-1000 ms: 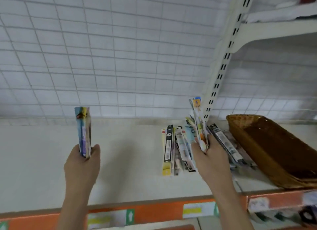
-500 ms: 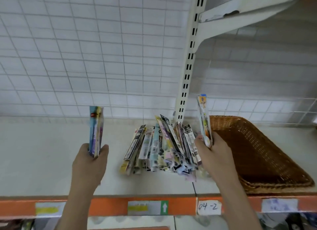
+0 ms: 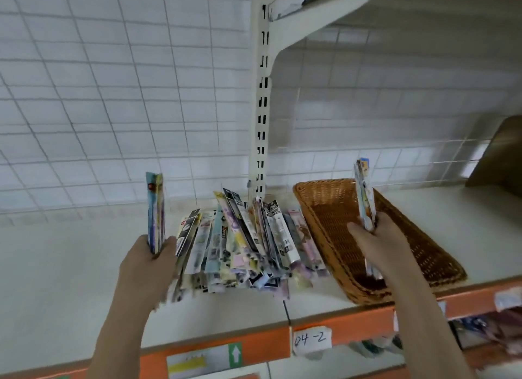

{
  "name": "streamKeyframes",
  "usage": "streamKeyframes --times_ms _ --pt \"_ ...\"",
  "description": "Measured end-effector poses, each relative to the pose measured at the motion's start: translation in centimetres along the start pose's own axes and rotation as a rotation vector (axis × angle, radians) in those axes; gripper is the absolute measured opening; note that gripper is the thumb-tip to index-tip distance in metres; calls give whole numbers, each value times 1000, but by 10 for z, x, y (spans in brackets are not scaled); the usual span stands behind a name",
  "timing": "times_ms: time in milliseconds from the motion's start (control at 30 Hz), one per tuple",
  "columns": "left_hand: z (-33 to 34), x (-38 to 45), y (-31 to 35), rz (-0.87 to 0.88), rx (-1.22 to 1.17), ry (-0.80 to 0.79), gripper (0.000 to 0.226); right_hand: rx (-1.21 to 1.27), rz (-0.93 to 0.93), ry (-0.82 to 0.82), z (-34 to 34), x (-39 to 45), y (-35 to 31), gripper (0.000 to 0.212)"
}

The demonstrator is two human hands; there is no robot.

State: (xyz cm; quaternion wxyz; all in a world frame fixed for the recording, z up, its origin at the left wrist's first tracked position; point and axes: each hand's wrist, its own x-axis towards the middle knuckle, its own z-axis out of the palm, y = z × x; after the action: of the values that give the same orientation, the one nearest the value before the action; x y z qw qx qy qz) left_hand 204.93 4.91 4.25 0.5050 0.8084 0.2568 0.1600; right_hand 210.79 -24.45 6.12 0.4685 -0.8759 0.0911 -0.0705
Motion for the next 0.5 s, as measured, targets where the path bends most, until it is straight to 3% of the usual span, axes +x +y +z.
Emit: streamKeyframes --times_ms 267,500 --pt "33 -22 35 -100 -82 -3 29 -366 189 -249 -28 47 40 31" --pt "79 -68 66 -129 -54 23 33 -382 47 -423 -36 53 56 23"
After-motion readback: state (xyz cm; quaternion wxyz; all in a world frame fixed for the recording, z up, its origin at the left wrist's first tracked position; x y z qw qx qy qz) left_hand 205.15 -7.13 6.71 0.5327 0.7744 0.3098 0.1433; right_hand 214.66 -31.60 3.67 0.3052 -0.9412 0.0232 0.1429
